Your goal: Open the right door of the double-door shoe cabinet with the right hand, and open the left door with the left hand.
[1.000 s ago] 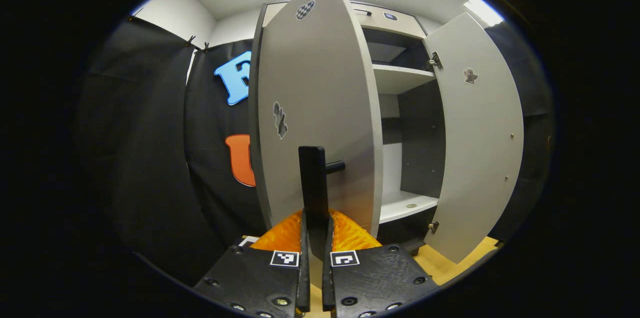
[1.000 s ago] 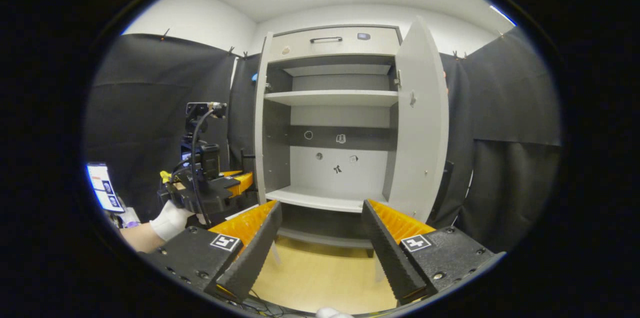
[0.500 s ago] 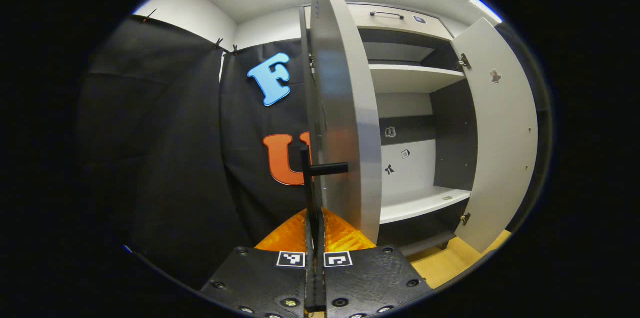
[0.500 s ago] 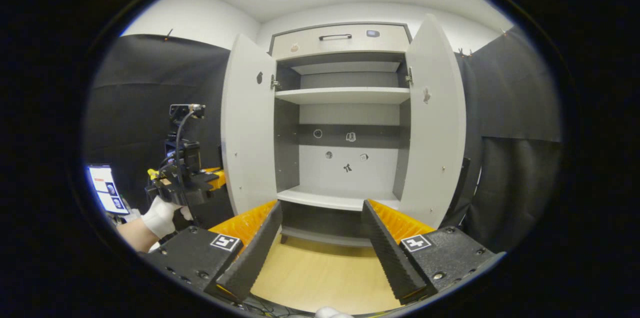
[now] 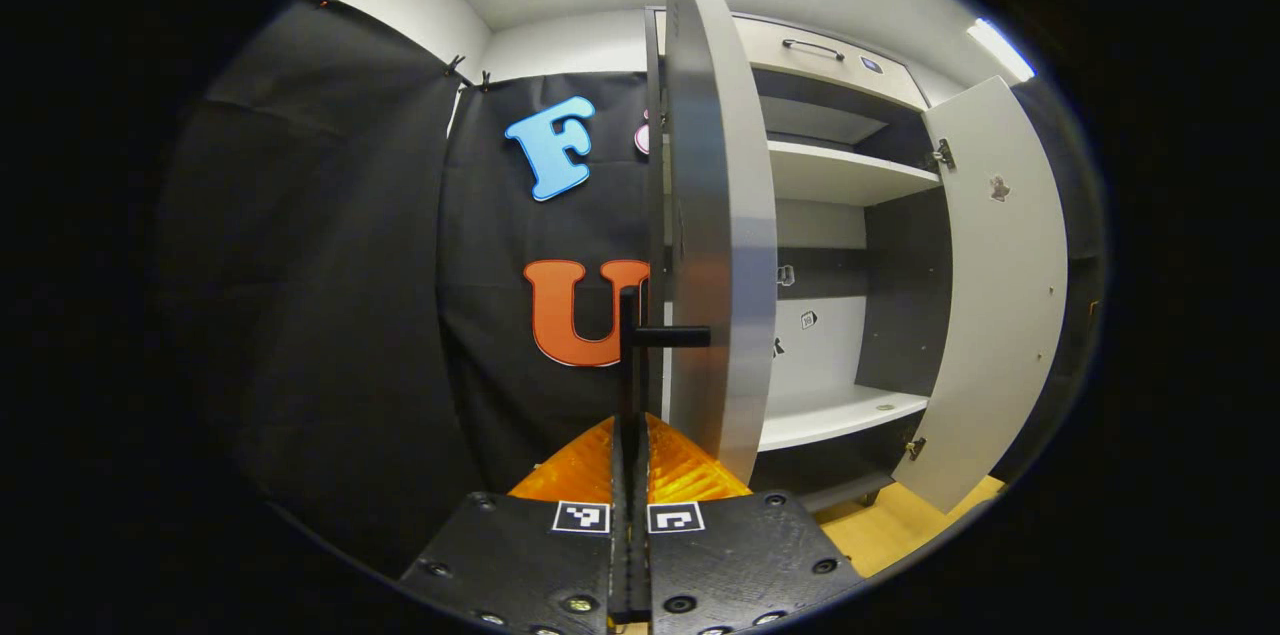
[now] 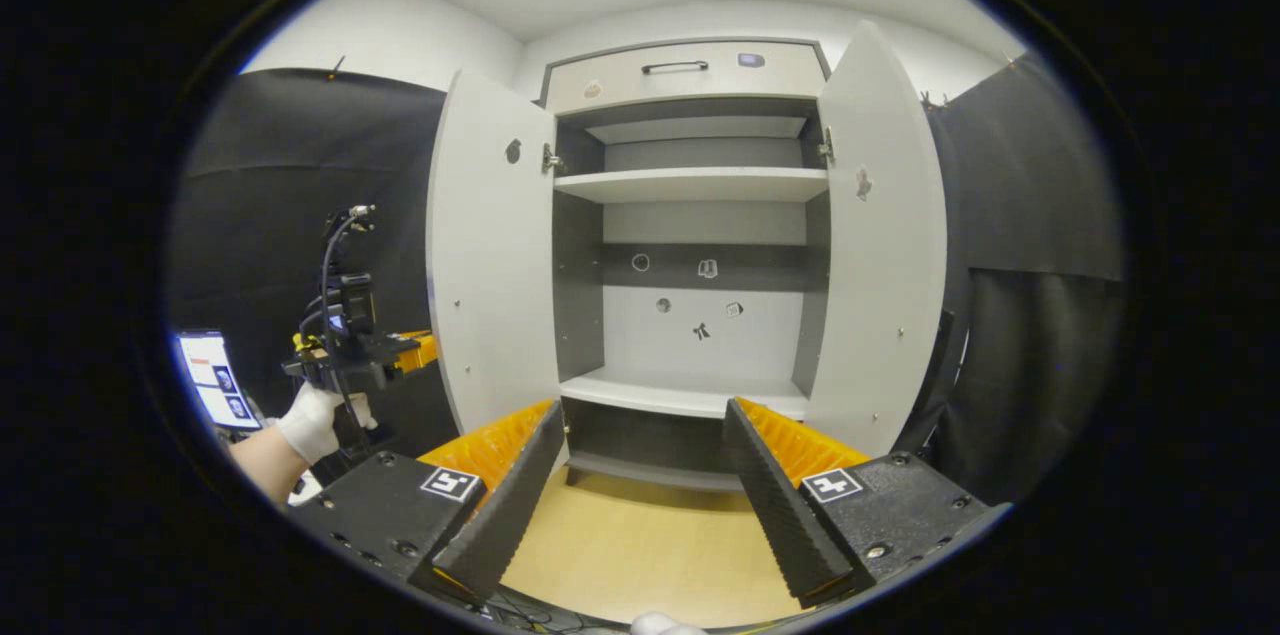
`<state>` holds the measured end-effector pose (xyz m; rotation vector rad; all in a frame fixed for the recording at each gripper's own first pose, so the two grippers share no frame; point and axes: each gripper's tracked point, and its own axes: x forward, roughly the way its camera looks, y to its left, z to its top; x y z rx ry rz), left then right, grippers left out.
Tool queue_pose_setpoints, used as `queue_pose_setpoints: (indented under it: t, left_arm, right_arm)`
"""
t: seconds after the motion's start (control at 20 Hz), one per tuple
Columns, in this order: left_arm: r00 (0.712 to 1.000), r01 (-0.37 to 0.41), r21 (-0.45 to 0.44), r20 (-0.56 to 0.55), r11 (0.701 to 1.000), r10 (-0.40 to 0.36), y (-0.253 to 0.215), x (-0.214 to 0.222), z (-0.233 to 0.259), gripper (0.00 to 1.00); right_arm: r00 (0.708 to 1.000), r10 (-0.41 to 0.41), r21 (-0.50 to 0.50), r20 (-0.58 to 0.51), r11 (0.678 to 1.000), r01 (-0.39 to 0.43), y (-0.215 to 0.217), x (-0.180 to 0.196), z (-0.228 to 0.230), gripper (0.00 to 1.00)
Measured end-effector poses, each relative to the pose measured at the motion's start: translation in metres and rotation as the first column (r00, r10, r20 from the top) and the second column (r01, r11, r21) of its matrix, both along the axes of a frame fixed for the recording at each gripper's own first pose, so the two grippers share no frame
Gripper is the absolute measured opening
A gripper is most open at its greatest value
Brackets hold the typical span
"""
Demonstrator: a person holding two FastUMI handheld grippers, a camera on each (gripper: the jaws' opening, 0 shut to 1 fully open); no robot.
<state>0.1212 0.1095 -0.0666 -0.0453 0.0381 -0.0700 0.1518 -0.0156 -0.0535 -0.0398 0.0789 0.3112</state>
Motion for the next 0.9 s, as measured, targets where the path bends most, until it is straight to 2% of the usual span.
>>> queue_pose_setpoints:
  t: [0.3,0.35,0.4,0.5,0.55,0.6,0.65,0.7,0.75,0.8,0.85,0.9]
  left_arm:
    - [1.000,-0.004,-0.004,-0.003,1.000,0.004,0.000,-0.003,0.001,0.00]
    - [1.000,-0.008,0.012,-0.004,1.000,0.008,0.000,-0.004,0.001,0.11]
    - [1.000,-0.013,0.012,-0.005,1.000,0.013,0.001,-0.003,0.001,0.01]
    - [1.000,-0.010,-0.010,-0.014,1.000,0.010,-0.001,-0.004,0.000,0.01]
    - [1.000,-0.028,-0.005,-0.014,1.000,0.028,0.002,-0.006,0.000,0.02]
    - [0.999,-0.044,0.014,-0.014,0.999,0.044,0.005,-0.016,0.000,0.17]
    - [0.997,-0.075,0.043,-0.009,0.996,0.075,0.013,-0.014,0.001,0.11]
    - [0.995,-0.104,0.067,-0.006,0.992,0.104,0.022,-0.020,0.001,0.18]
    - [0.993,-0.121,0.081,-0.001,0.989,0.122,0.026,-0.025,0.001,0.42]
    - [0.991,-0.134,0.076,0.004,0.988,0.134,0.030,-0.030,0.003,0.44]
    - [0.991,-0.130,0.065,-0.003,0.989,0.131,0.029,-0.035,0.002,0.67]
    - [0.993,-0.119,0.050,-0.014,0.992,0.119,0.027,-0.040,0.002,0.76]
  right_arm:
    - [1.000,-0.006,0.003,0.006,1.000,0.006,-0.005,0.000,0.001,1.00]
    - [1.000,-0.009,0.006,0.007,1.000,0.009,-0.007,-0.001,0.002,1.00]
    - [1.000,-0.011,0.007,0.009,1.000,0.011,-0.009,-0.003,0.004,1.00]
    - [1.000,-0.013,0.006,0.014,1.000,0.013,-0.011,-0.006,0.007,1.00]
    - [1.000,-0.012,0.007,0.016,1.000,0.012,-0.010,-0.008,0.009,1.00]
    - [1.000,-0.009,0.006,0.016,1.000,0.009,-0.009,-0.009,0.010,1.00]
    - [1.000,-0.007,0.004,0.016,1.000,0.007,-0.011,-0.008,0.009,1.00]
    - [1.000,-0.006,0.003,0.015,1.000,0.006,-0.012,-0.007,0.009,1.00]
    - [1.000,-0.005,0.005,0.016,1.000,0.005,-0.011,-0.007,0.009,1.00]
    - [1.000,-0.004,0.005,0.014,1.000,0.004,-0.012,-0.007,0.009,1.00]
    - [1.000,-0.003,0.006,0.014,1.000,0.003,-0.012,-0.006,0.009,1.00]
    - [1.000,-0.003,0.004,0.013,1.000,0.003,-0.013,-0.006,0.010,1.00]
